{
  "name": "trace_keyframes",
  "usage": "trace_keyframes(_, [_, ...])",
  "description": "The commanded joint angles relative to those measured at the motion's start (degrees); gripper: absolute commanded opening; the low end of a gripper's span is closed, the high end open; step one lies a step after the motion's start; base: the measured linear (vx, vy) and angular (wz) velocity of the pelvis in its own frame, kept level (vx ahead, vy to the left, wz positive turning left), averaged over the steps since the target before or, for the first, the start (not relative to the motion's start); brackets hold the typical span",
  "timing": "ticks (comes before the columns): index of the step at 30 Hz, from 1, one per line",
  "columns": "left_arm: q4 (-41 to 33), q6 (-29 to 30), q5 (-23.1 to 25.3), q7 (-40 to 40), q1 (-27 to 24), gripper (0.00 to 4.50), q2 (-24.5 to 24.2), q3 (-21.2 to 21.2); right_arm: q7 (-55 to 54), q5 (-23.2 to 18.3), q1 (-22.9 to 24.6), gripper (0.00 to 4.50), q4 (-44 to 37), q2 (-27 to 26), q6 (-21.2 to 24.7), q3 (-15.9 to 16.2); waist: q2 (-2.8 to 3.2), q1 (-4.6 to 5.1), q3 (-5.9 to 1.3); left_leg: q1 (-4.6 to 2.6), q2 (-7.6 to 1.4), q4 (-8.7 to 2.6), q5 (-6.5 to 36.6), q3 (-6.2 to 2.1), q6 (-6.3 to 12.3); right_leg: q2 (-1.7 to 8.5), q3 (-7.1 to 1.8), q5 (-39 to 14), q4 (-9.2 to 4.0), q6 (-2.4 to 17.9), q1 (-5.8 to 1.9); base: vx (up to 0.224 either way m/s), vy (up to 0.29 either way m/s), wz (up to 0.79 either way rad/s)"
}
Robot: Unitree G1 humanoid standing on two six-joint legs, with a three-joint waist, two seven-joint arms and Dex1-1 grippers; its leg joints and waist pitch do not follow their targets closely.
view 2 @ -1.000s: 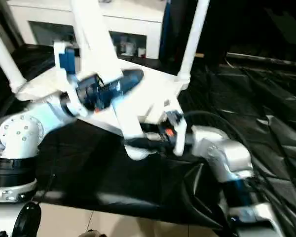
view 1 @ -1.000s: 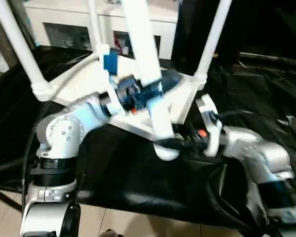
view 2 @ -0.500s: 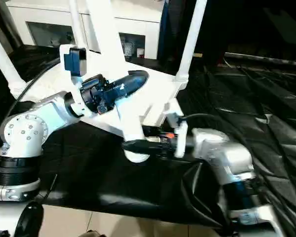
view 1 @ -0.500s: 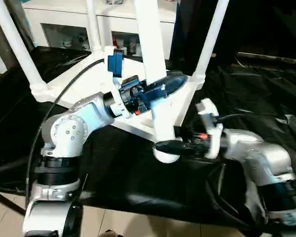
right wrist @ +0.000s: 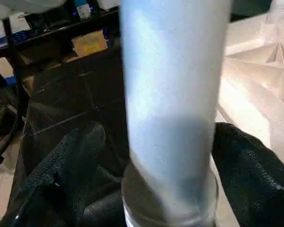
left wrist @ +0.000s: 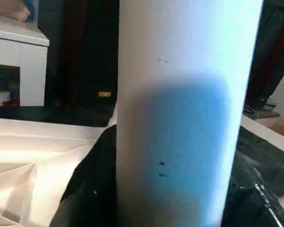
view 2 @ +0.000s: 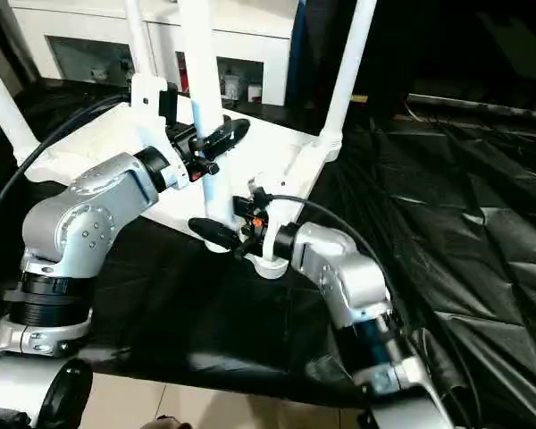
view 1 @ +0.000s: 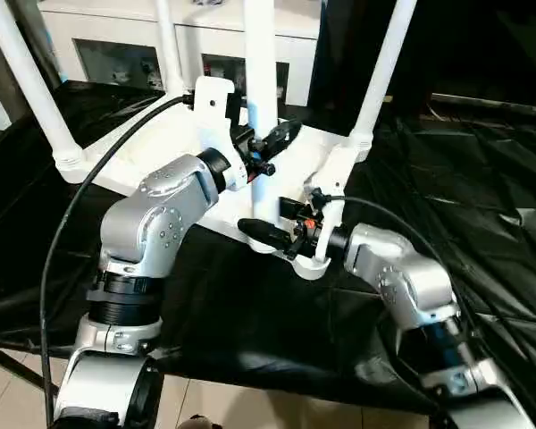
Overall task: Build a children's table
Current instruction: Pick table leg
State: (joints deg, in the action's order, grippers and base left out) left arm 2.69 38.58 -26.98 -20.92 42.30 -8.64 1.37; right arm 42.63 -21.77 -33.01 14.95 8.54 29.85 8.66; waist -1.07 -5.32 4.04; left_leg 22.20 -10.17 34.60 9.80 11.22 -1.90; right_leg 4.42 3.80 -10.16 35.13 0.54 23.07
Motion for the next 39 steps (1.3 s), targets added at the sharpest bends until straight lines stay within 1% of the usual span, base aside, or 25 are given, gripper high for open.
trace_keyframes(1, [-1.4, 0.3, 0.9, 0.7, 1.7, 1.85, 0.3, -0.5, 0.1, -0.6, -1.5, 3.42, 1.4, 0.6, 1.7, -1.6, -0.18, -0.1, -4.57, -1.39, -2.95, -4.04, 9.5, -1.49, -1.07, 4.11, -2.78, -11.1, -3.78, 10.8, -2.88, 0.0, 0.0, 0.0])
trace_keyframes(4, [-1.7, 0.7, 0.7, 2.1, 1.7, 1.85, 0.9, 0.1, 1.1, -0.2, -1.5, 3.07, 1.4, 1.1, 2.4, -0.8, -0.41, -0.17, -4.65, -1.28, -2.94, -3.94, 8.8, -1.48, -1.07, 4.17, -2.81, -10.4, -3.68, 10.5, -2.96, 0.0, 0.0, 0.0])
trace_keyframes(6, [-1.8, 0.9, 0.6, 2.5, 1.8, 1.85, 1.1, 0.3, 2.2, -0.1, -1.4, 2.94, 1.1, 1.6, 3.1, 0.0, -0.57, -0.13, -4.72, -1.27, -2.91, -3.87, 8.0, -1.43, -0.71, 4.1, -2.79, -9.1, -3.53, 10.7, -2.98, 0.0, 0.0, 0.0])
trace_keyframes(9, [-1.7, 0.9, 0.7, 2.8, 1.8, 1.85, 1.2, 0.5, 4.6, -0.3, -1.2, 2.63, 0.7, 2.5, 3.4, 1.1, -0.52, -0.25, -4.71, -1.22, -2.9, -3.8, 7.8, -1.42, -0.39, 4.15, -2.75, -9.4, -3.56, 10.8, -3.01, 0.0, 0.0, 0.0])
trace_keyframes(10, [-1.7, 0.9, 0.6, 2.9, 1.8, 1.85, 1.4, 0.7, 5.8, -0.6, -1.1, 2.5, 0.4, 3.0, 3.4, 1.4, -0.7, -0.27, -4.73, -1.24, -2.9, -3.77, 7.9, -1.4, -0.33, 4.17, -2.74, -9.6, -3.6, 10.8, -3.05, 0.0, 0.0, 0.0])
trace_keyframes(11, [-1.7, 0.9, 0.6, 3.0, 1.8, 1.85, 1.5, 0.8, 6.1, -0.7, -1.1, 2.5, 0.4, 3.1, 3.5, 1.5, -0.68, -0.31, -4.72, -1.24, -2.92, -3.76, 7.8, -1.41, -0.32, 4.2, -2.76, -9.6, -3.6, 10.8, -3.05, 0.0, 0.0, 0.0])
trace_keyframes(12, [-1.8, 1.0, 0.7, 2.7, 1.8, 1.85, 1.3, 0.7, 8.3, -1.3, -0.9, 2.37, -0.3, 3.9, 3.5, 1.6, -0.72, -0.3, -4.68, -1.23, -2.93, -3.78, 8.0, -1.42, -0.19, 4.15, -2.74, -9.8, -3.65, 10.8, -3.01, 0.0, 0.0, 0.0])
trace_keyframes(13, [-1.8, 1.8, -0.5, 2.2, 1.9, 2.2, 1.4, 1.3, 9.8, -1.8, -0.8, 2.32, -1.0, 4.5, 3.6, 1.6, -0.77, -0.29, -4.69, -1.24, -2.91, -3.75, 8.1, -1.41, -0.13, 4.13, -2.72, -10.0, -3.65, 10.7, -3.02, 0.0, 0.0, 0.0])
trace_keyframes(14, [-1.8, 1.8, -0.5, 2.2, 1.9, 2.2, 1.4, 1.3, 9.8, -1.8, -0.8, 2.32, -1.0, 4.5, 3.6, 1.6, -0.77, -0.29, -4.69, -1.24, -2.91, -3.75, 8.1, -1.41, -0.13, 4.13, -2.72, -10.0, -3.65, 10.7, -3.02, 0.0, 0.0, 0.0])
trace_keyframes(15, [-1.7, 2.9, -2.1, 1.4, 1.9, 2.55, 1.5, 2.1, 11.8, -2.6, -0.5, 2.24, -1.8, 5.5, 3.9, 1.7, -0.72, -0.42, -4.73, -1.21, -2.85, -3.65, 7.9, -1.37, 0.2, 4.15, -2.73, -9.8, -3.63, 10.9, -3.12, 0.0, 0.0, 0.0])
trace_keyframes(17, [-1.2, 3.1, -2.9, 1.1, 2.1, 2.57, 1.6, 2.8, 13.6, -3.2, -0.2, 2.18, -2.5, 6.4, 3.9, 1.6, -0.7, -0.47, -4.74, -1.17, -2.88, -3.62, 7.4, -1.42, 0.65, 4.08, -2.7, -8.8, -3.56, 11.3, -3.17, 0.0, 0.0, 0.0])
trace_keyframes(20, [0.3, 3.6, -5.8, -0.6, 2.4, 2.74, 1.8, 5.2, 18.2, -6.1, 0.5, 2.07, -4.6, 8.6, 4.5, 0.5, -0.78, -0.71, -4.75, -1.22, -2.89, -3.51, 7.5, -1.36, 1.01, 4.19, -2.7, -8.7, -3.56, 11.8, -3.17, 0.0, 0.0, 0.0])
trace_keyframes(21, [0.6, 3.7, -6.8, -1.5, 2.4, 2.97, 1.7, 5.9, 19.2, -6.8, 0.6, 2.05, -5.0, 9.1, 5.0, 0.2, -0.77, -0.82, -4.76, -1.27, -2.85, -3.51, 7.4, -1.34, 1.23, 4.15, -2.68, -8.9, -3.59, 12.0, -3.18, 0.0, 0.0, 0.0])
trace_keyframes(22, [0.8, 3.9, -7.9, -2.4, 2.4, 3.01, 1.6, 6.6, 20.4, -7.7, 0.7, 2.04, -5.7, 9.9, 5.8, -0.1, -0.71, -0.82, -4.78, -1.22, -2.86, -3.49, 7.2, -1.38, 1.3, 4.15, -2.67, -8.8, -3.53, 12.1, -3.19, 0.0, 0.0, 0.0])
trace_keyframes(23, [0.8, 3.9, -8.3, -2.5, 2.5, 3.01, 1.6, 7.0, 20.9, -7.9, 0.8, 2.04, -5.9, 10.2, 6.0, -0.2, -0.66, -0.91, -4.76, -1.25, -2.88, -3.47, 7.4, -1.36, 1.32, 4.12, -2.65, -9.0, -3.58, 12.1, -3.15, 0.0, 0.0, 0.0])
trace_keyframes(24, [1.1, 5.1, -10.7, -2.9, 2.7, 3.0, 1.9, 8.5, 22.9, -8.7, 1.2, 2.04, -6.6, 11.4, 6.6, -0.4, -0.77, -0.99, -4.77, -1.27, -2.89, -3.47, 7.5, -1.37, 1.29, 4.09, -2.62, -9.0, -3.5, 12.1, -3.16, 0.0, 0.0, 0.0])
trace_keyframes(25, [1.1, 5.1, -10.7, -2.9, 2.7, 3.0, 1.9, 8.5, 22.9, -8.7, 1.2, 2.04, -6.6, 11.4, 6.6, -0.4, -0.84, -1.0, -4.78, -1.24, -2.87, -3.45, 7.4, -1.34, 1.29, 4.08, -2.63, -9.0, -3.48, 12.2, -3.15, 0.0, 0.0, 0.0])
trace_keyframes(27, [1.2, 6.5, -12.9, -4.1, 2.8, 3.0, 1.7, 9.6, 24.8, -9.6, 1.7, 2.03, -7.3, 12.5, 7.3, -0.8, -0.83, -1.27, -4.74, -1.31, -2.91, -3.42, 7.7, -1.34, 1.37, 4.1, -2.62, -9.9, -3.58, 12.4, -3.06, 0.0, 0.0, 0.0])
trace_keyframes(28, [1.1, 7.7, -14.4, -4.9, 2.8, 3.0, 1.7, 10.3, 25.6, -10.1, 1.8, 2.02, -7.5, 12.9, 7.6, -1.0, -0.83, -1.27, -4.74, -1.31, -2.91, -3.42, 7.7, -1.34, 1.37, 4.1, -2.62, -9.9, -3.58, 12.4, -3.06, 0.0, 0.0, 0.0])
trace_keyframes(29, [0.8, 9.7, -17.3, -6.6, 2.5, 3.0, 1.5, 11.4, 27.0, -11.2, 1.9, 2.02, -7.9, 13.9, 8.2, -1.5, -0.87, -1.29, -4.71, -1.28, -2.82, -3.36, 7.9, -1.29, 1.19, 4.13, -2.61, -10.5, -3.57, 12.3, -3.09, 0.0, 0.0, 0.0])
trace_keyframes(32, [-0.2, 11.2, -19.9, -8.3, 1.6, 3.0, 1.2, 11.7, 27.6, -11.7, 1.9, 2.01, -8.1, 14.5, 8.5, -1.8, -0.78, -1.36, -4.72, -1.34, -2.9, -3.4, 8.0, -1.37, 1.01, 4.11, -2.58, -11.3, -3.62, 12.1, -2.99, 0.0, 0.0, 0.0])
trace_keyframes(33, [-0.2, 11.2, -19.9, -8.3, 1.6, 2.72, 1.2, 11.7, 27.6, -11.7, 1.9, 2.01, -8.1, 14.5, 8.5, -1.8, -0.83, -1.32, -4.69, -1.33, -2.91, -3.43, 8.2, -1.39, 0.93, 4.09, -2.59, -11.5, -3.7, 11.9, -2.97, 0.0, 0.0, 0.0])
trace_keyframes(36, [-0.3, 11.2, -19.8, -7.4, 1.1, 2.62, 1.3, 11.2, 27.7, -11.8, 1.9, 2.0, -8.2, 14.7, 8.6, -2.0, -0.81, -1.31, -4.69, -1.34, -2.91, -3.43, 8.2, -1.4, 0.74, 4.1, -2.61, -11.6, -3.72, 11.7, -2.97, 0.0, 0.0, 0.0])
trace_keyframes(37, [-0.2, 10.8, -19.2, -6.9, 1.1, 2.4, 1.4, 10.9, 27.8, -11.8, 1.9, 2.0, -8.2, 14.7, 8.5, -2.0, -0.79, -1.32, -4.69, -1.33, -2.92, -3.45, 8.2, -1.41, 0.72, 4.1, -2.62, -11.7, -3.75, 11.6, -2.98, 0.0, 0.0, 0.0])
trace_keyframes(39, [0.1, 10.7, -18.7, -6.2, 1.3, 2.31, 1.5, 10.9, 27.8, -11.8, 1.9, 2.0, -8.2, 14.8, 8.6, -1.9, -0.85, -1.33, -4.73, -1.27, -2.91, -3.42, 7.9, -1.43, 0.73, 4.12, -2.62, -11.4, -3.73, 11.4, -3.06, 0.0, 0.0, 0.0])
